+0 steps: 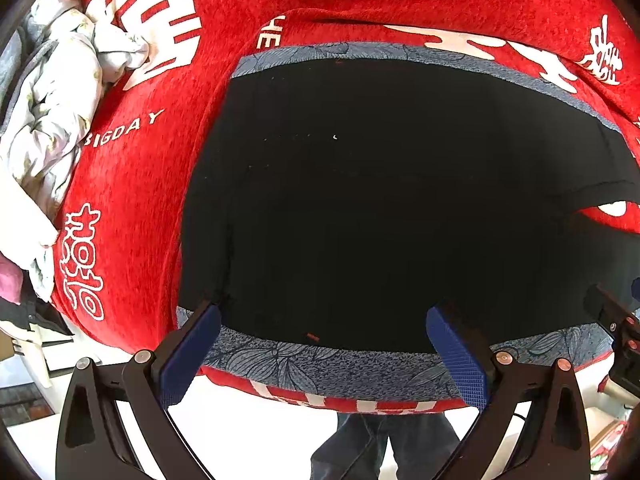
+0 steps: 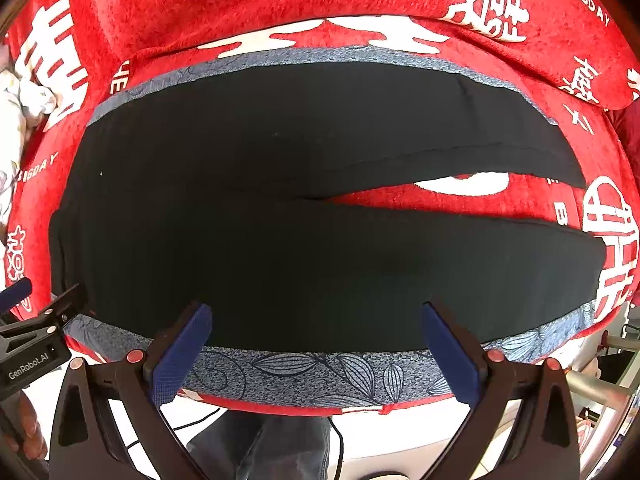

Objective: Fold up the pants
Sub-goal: 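Position both grippers open at the grey waistband of the black trousers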

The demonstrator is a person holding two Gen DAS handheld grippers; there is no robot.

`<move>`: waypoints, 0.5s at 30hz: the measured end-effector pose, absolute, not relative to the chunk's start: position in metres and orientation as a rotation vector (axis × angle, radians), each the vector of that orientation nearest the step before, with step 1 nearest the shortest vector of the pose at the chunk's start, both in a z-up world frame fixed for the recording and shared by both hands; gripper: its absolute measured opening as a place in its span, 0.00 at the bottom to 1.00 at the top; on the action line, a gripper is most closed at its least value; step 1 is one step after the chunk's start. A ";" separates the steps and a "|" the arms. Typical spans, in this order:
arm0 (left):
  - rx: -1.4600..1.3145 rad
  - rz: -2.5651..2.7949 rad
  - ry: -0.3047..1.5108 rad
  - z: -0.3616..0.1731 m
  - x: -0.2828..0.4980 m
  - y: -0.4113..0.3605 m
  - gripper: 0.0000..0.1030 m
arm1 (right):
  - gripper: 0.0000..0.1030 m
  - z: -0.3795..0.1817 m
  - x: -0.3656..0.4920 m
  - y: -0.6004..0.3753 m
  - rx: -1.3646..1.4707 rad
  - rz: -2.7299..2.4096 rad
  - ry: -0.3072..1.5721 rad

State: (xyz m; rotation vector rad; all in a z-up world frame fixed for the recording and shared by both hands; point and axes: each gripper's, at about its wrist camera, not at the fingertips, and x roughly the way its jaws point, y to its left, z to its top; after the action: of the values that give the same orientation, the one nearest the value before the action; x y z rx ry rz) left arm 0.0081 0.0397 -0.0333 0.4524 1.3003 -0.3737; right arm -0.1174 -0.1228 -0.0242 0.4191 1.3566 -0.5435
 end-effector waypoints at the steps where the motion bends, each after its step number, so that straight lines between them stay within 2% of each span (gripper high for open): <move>1: 0.457 -0.368 1.295 -0.033 0.008 0.042 1.00 | 1.00 -0.024 -0.117 -0.122 0.418 -0.544 1.357; 15: 0.437 -0.362 1.292 -0.037 0.009 0.059 1.00 | 1.00 -0.027 -0.116 -0.108 0.420 -0.543 1.358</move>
State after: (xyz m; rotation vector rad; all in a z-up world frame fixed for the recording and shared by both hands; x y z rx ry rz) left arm 0.0092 0.0586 -0.0372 0.4374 1.2916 -0.3620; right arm -0.1155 -0.1081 -0.0269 0.4204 1.3578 -0.5429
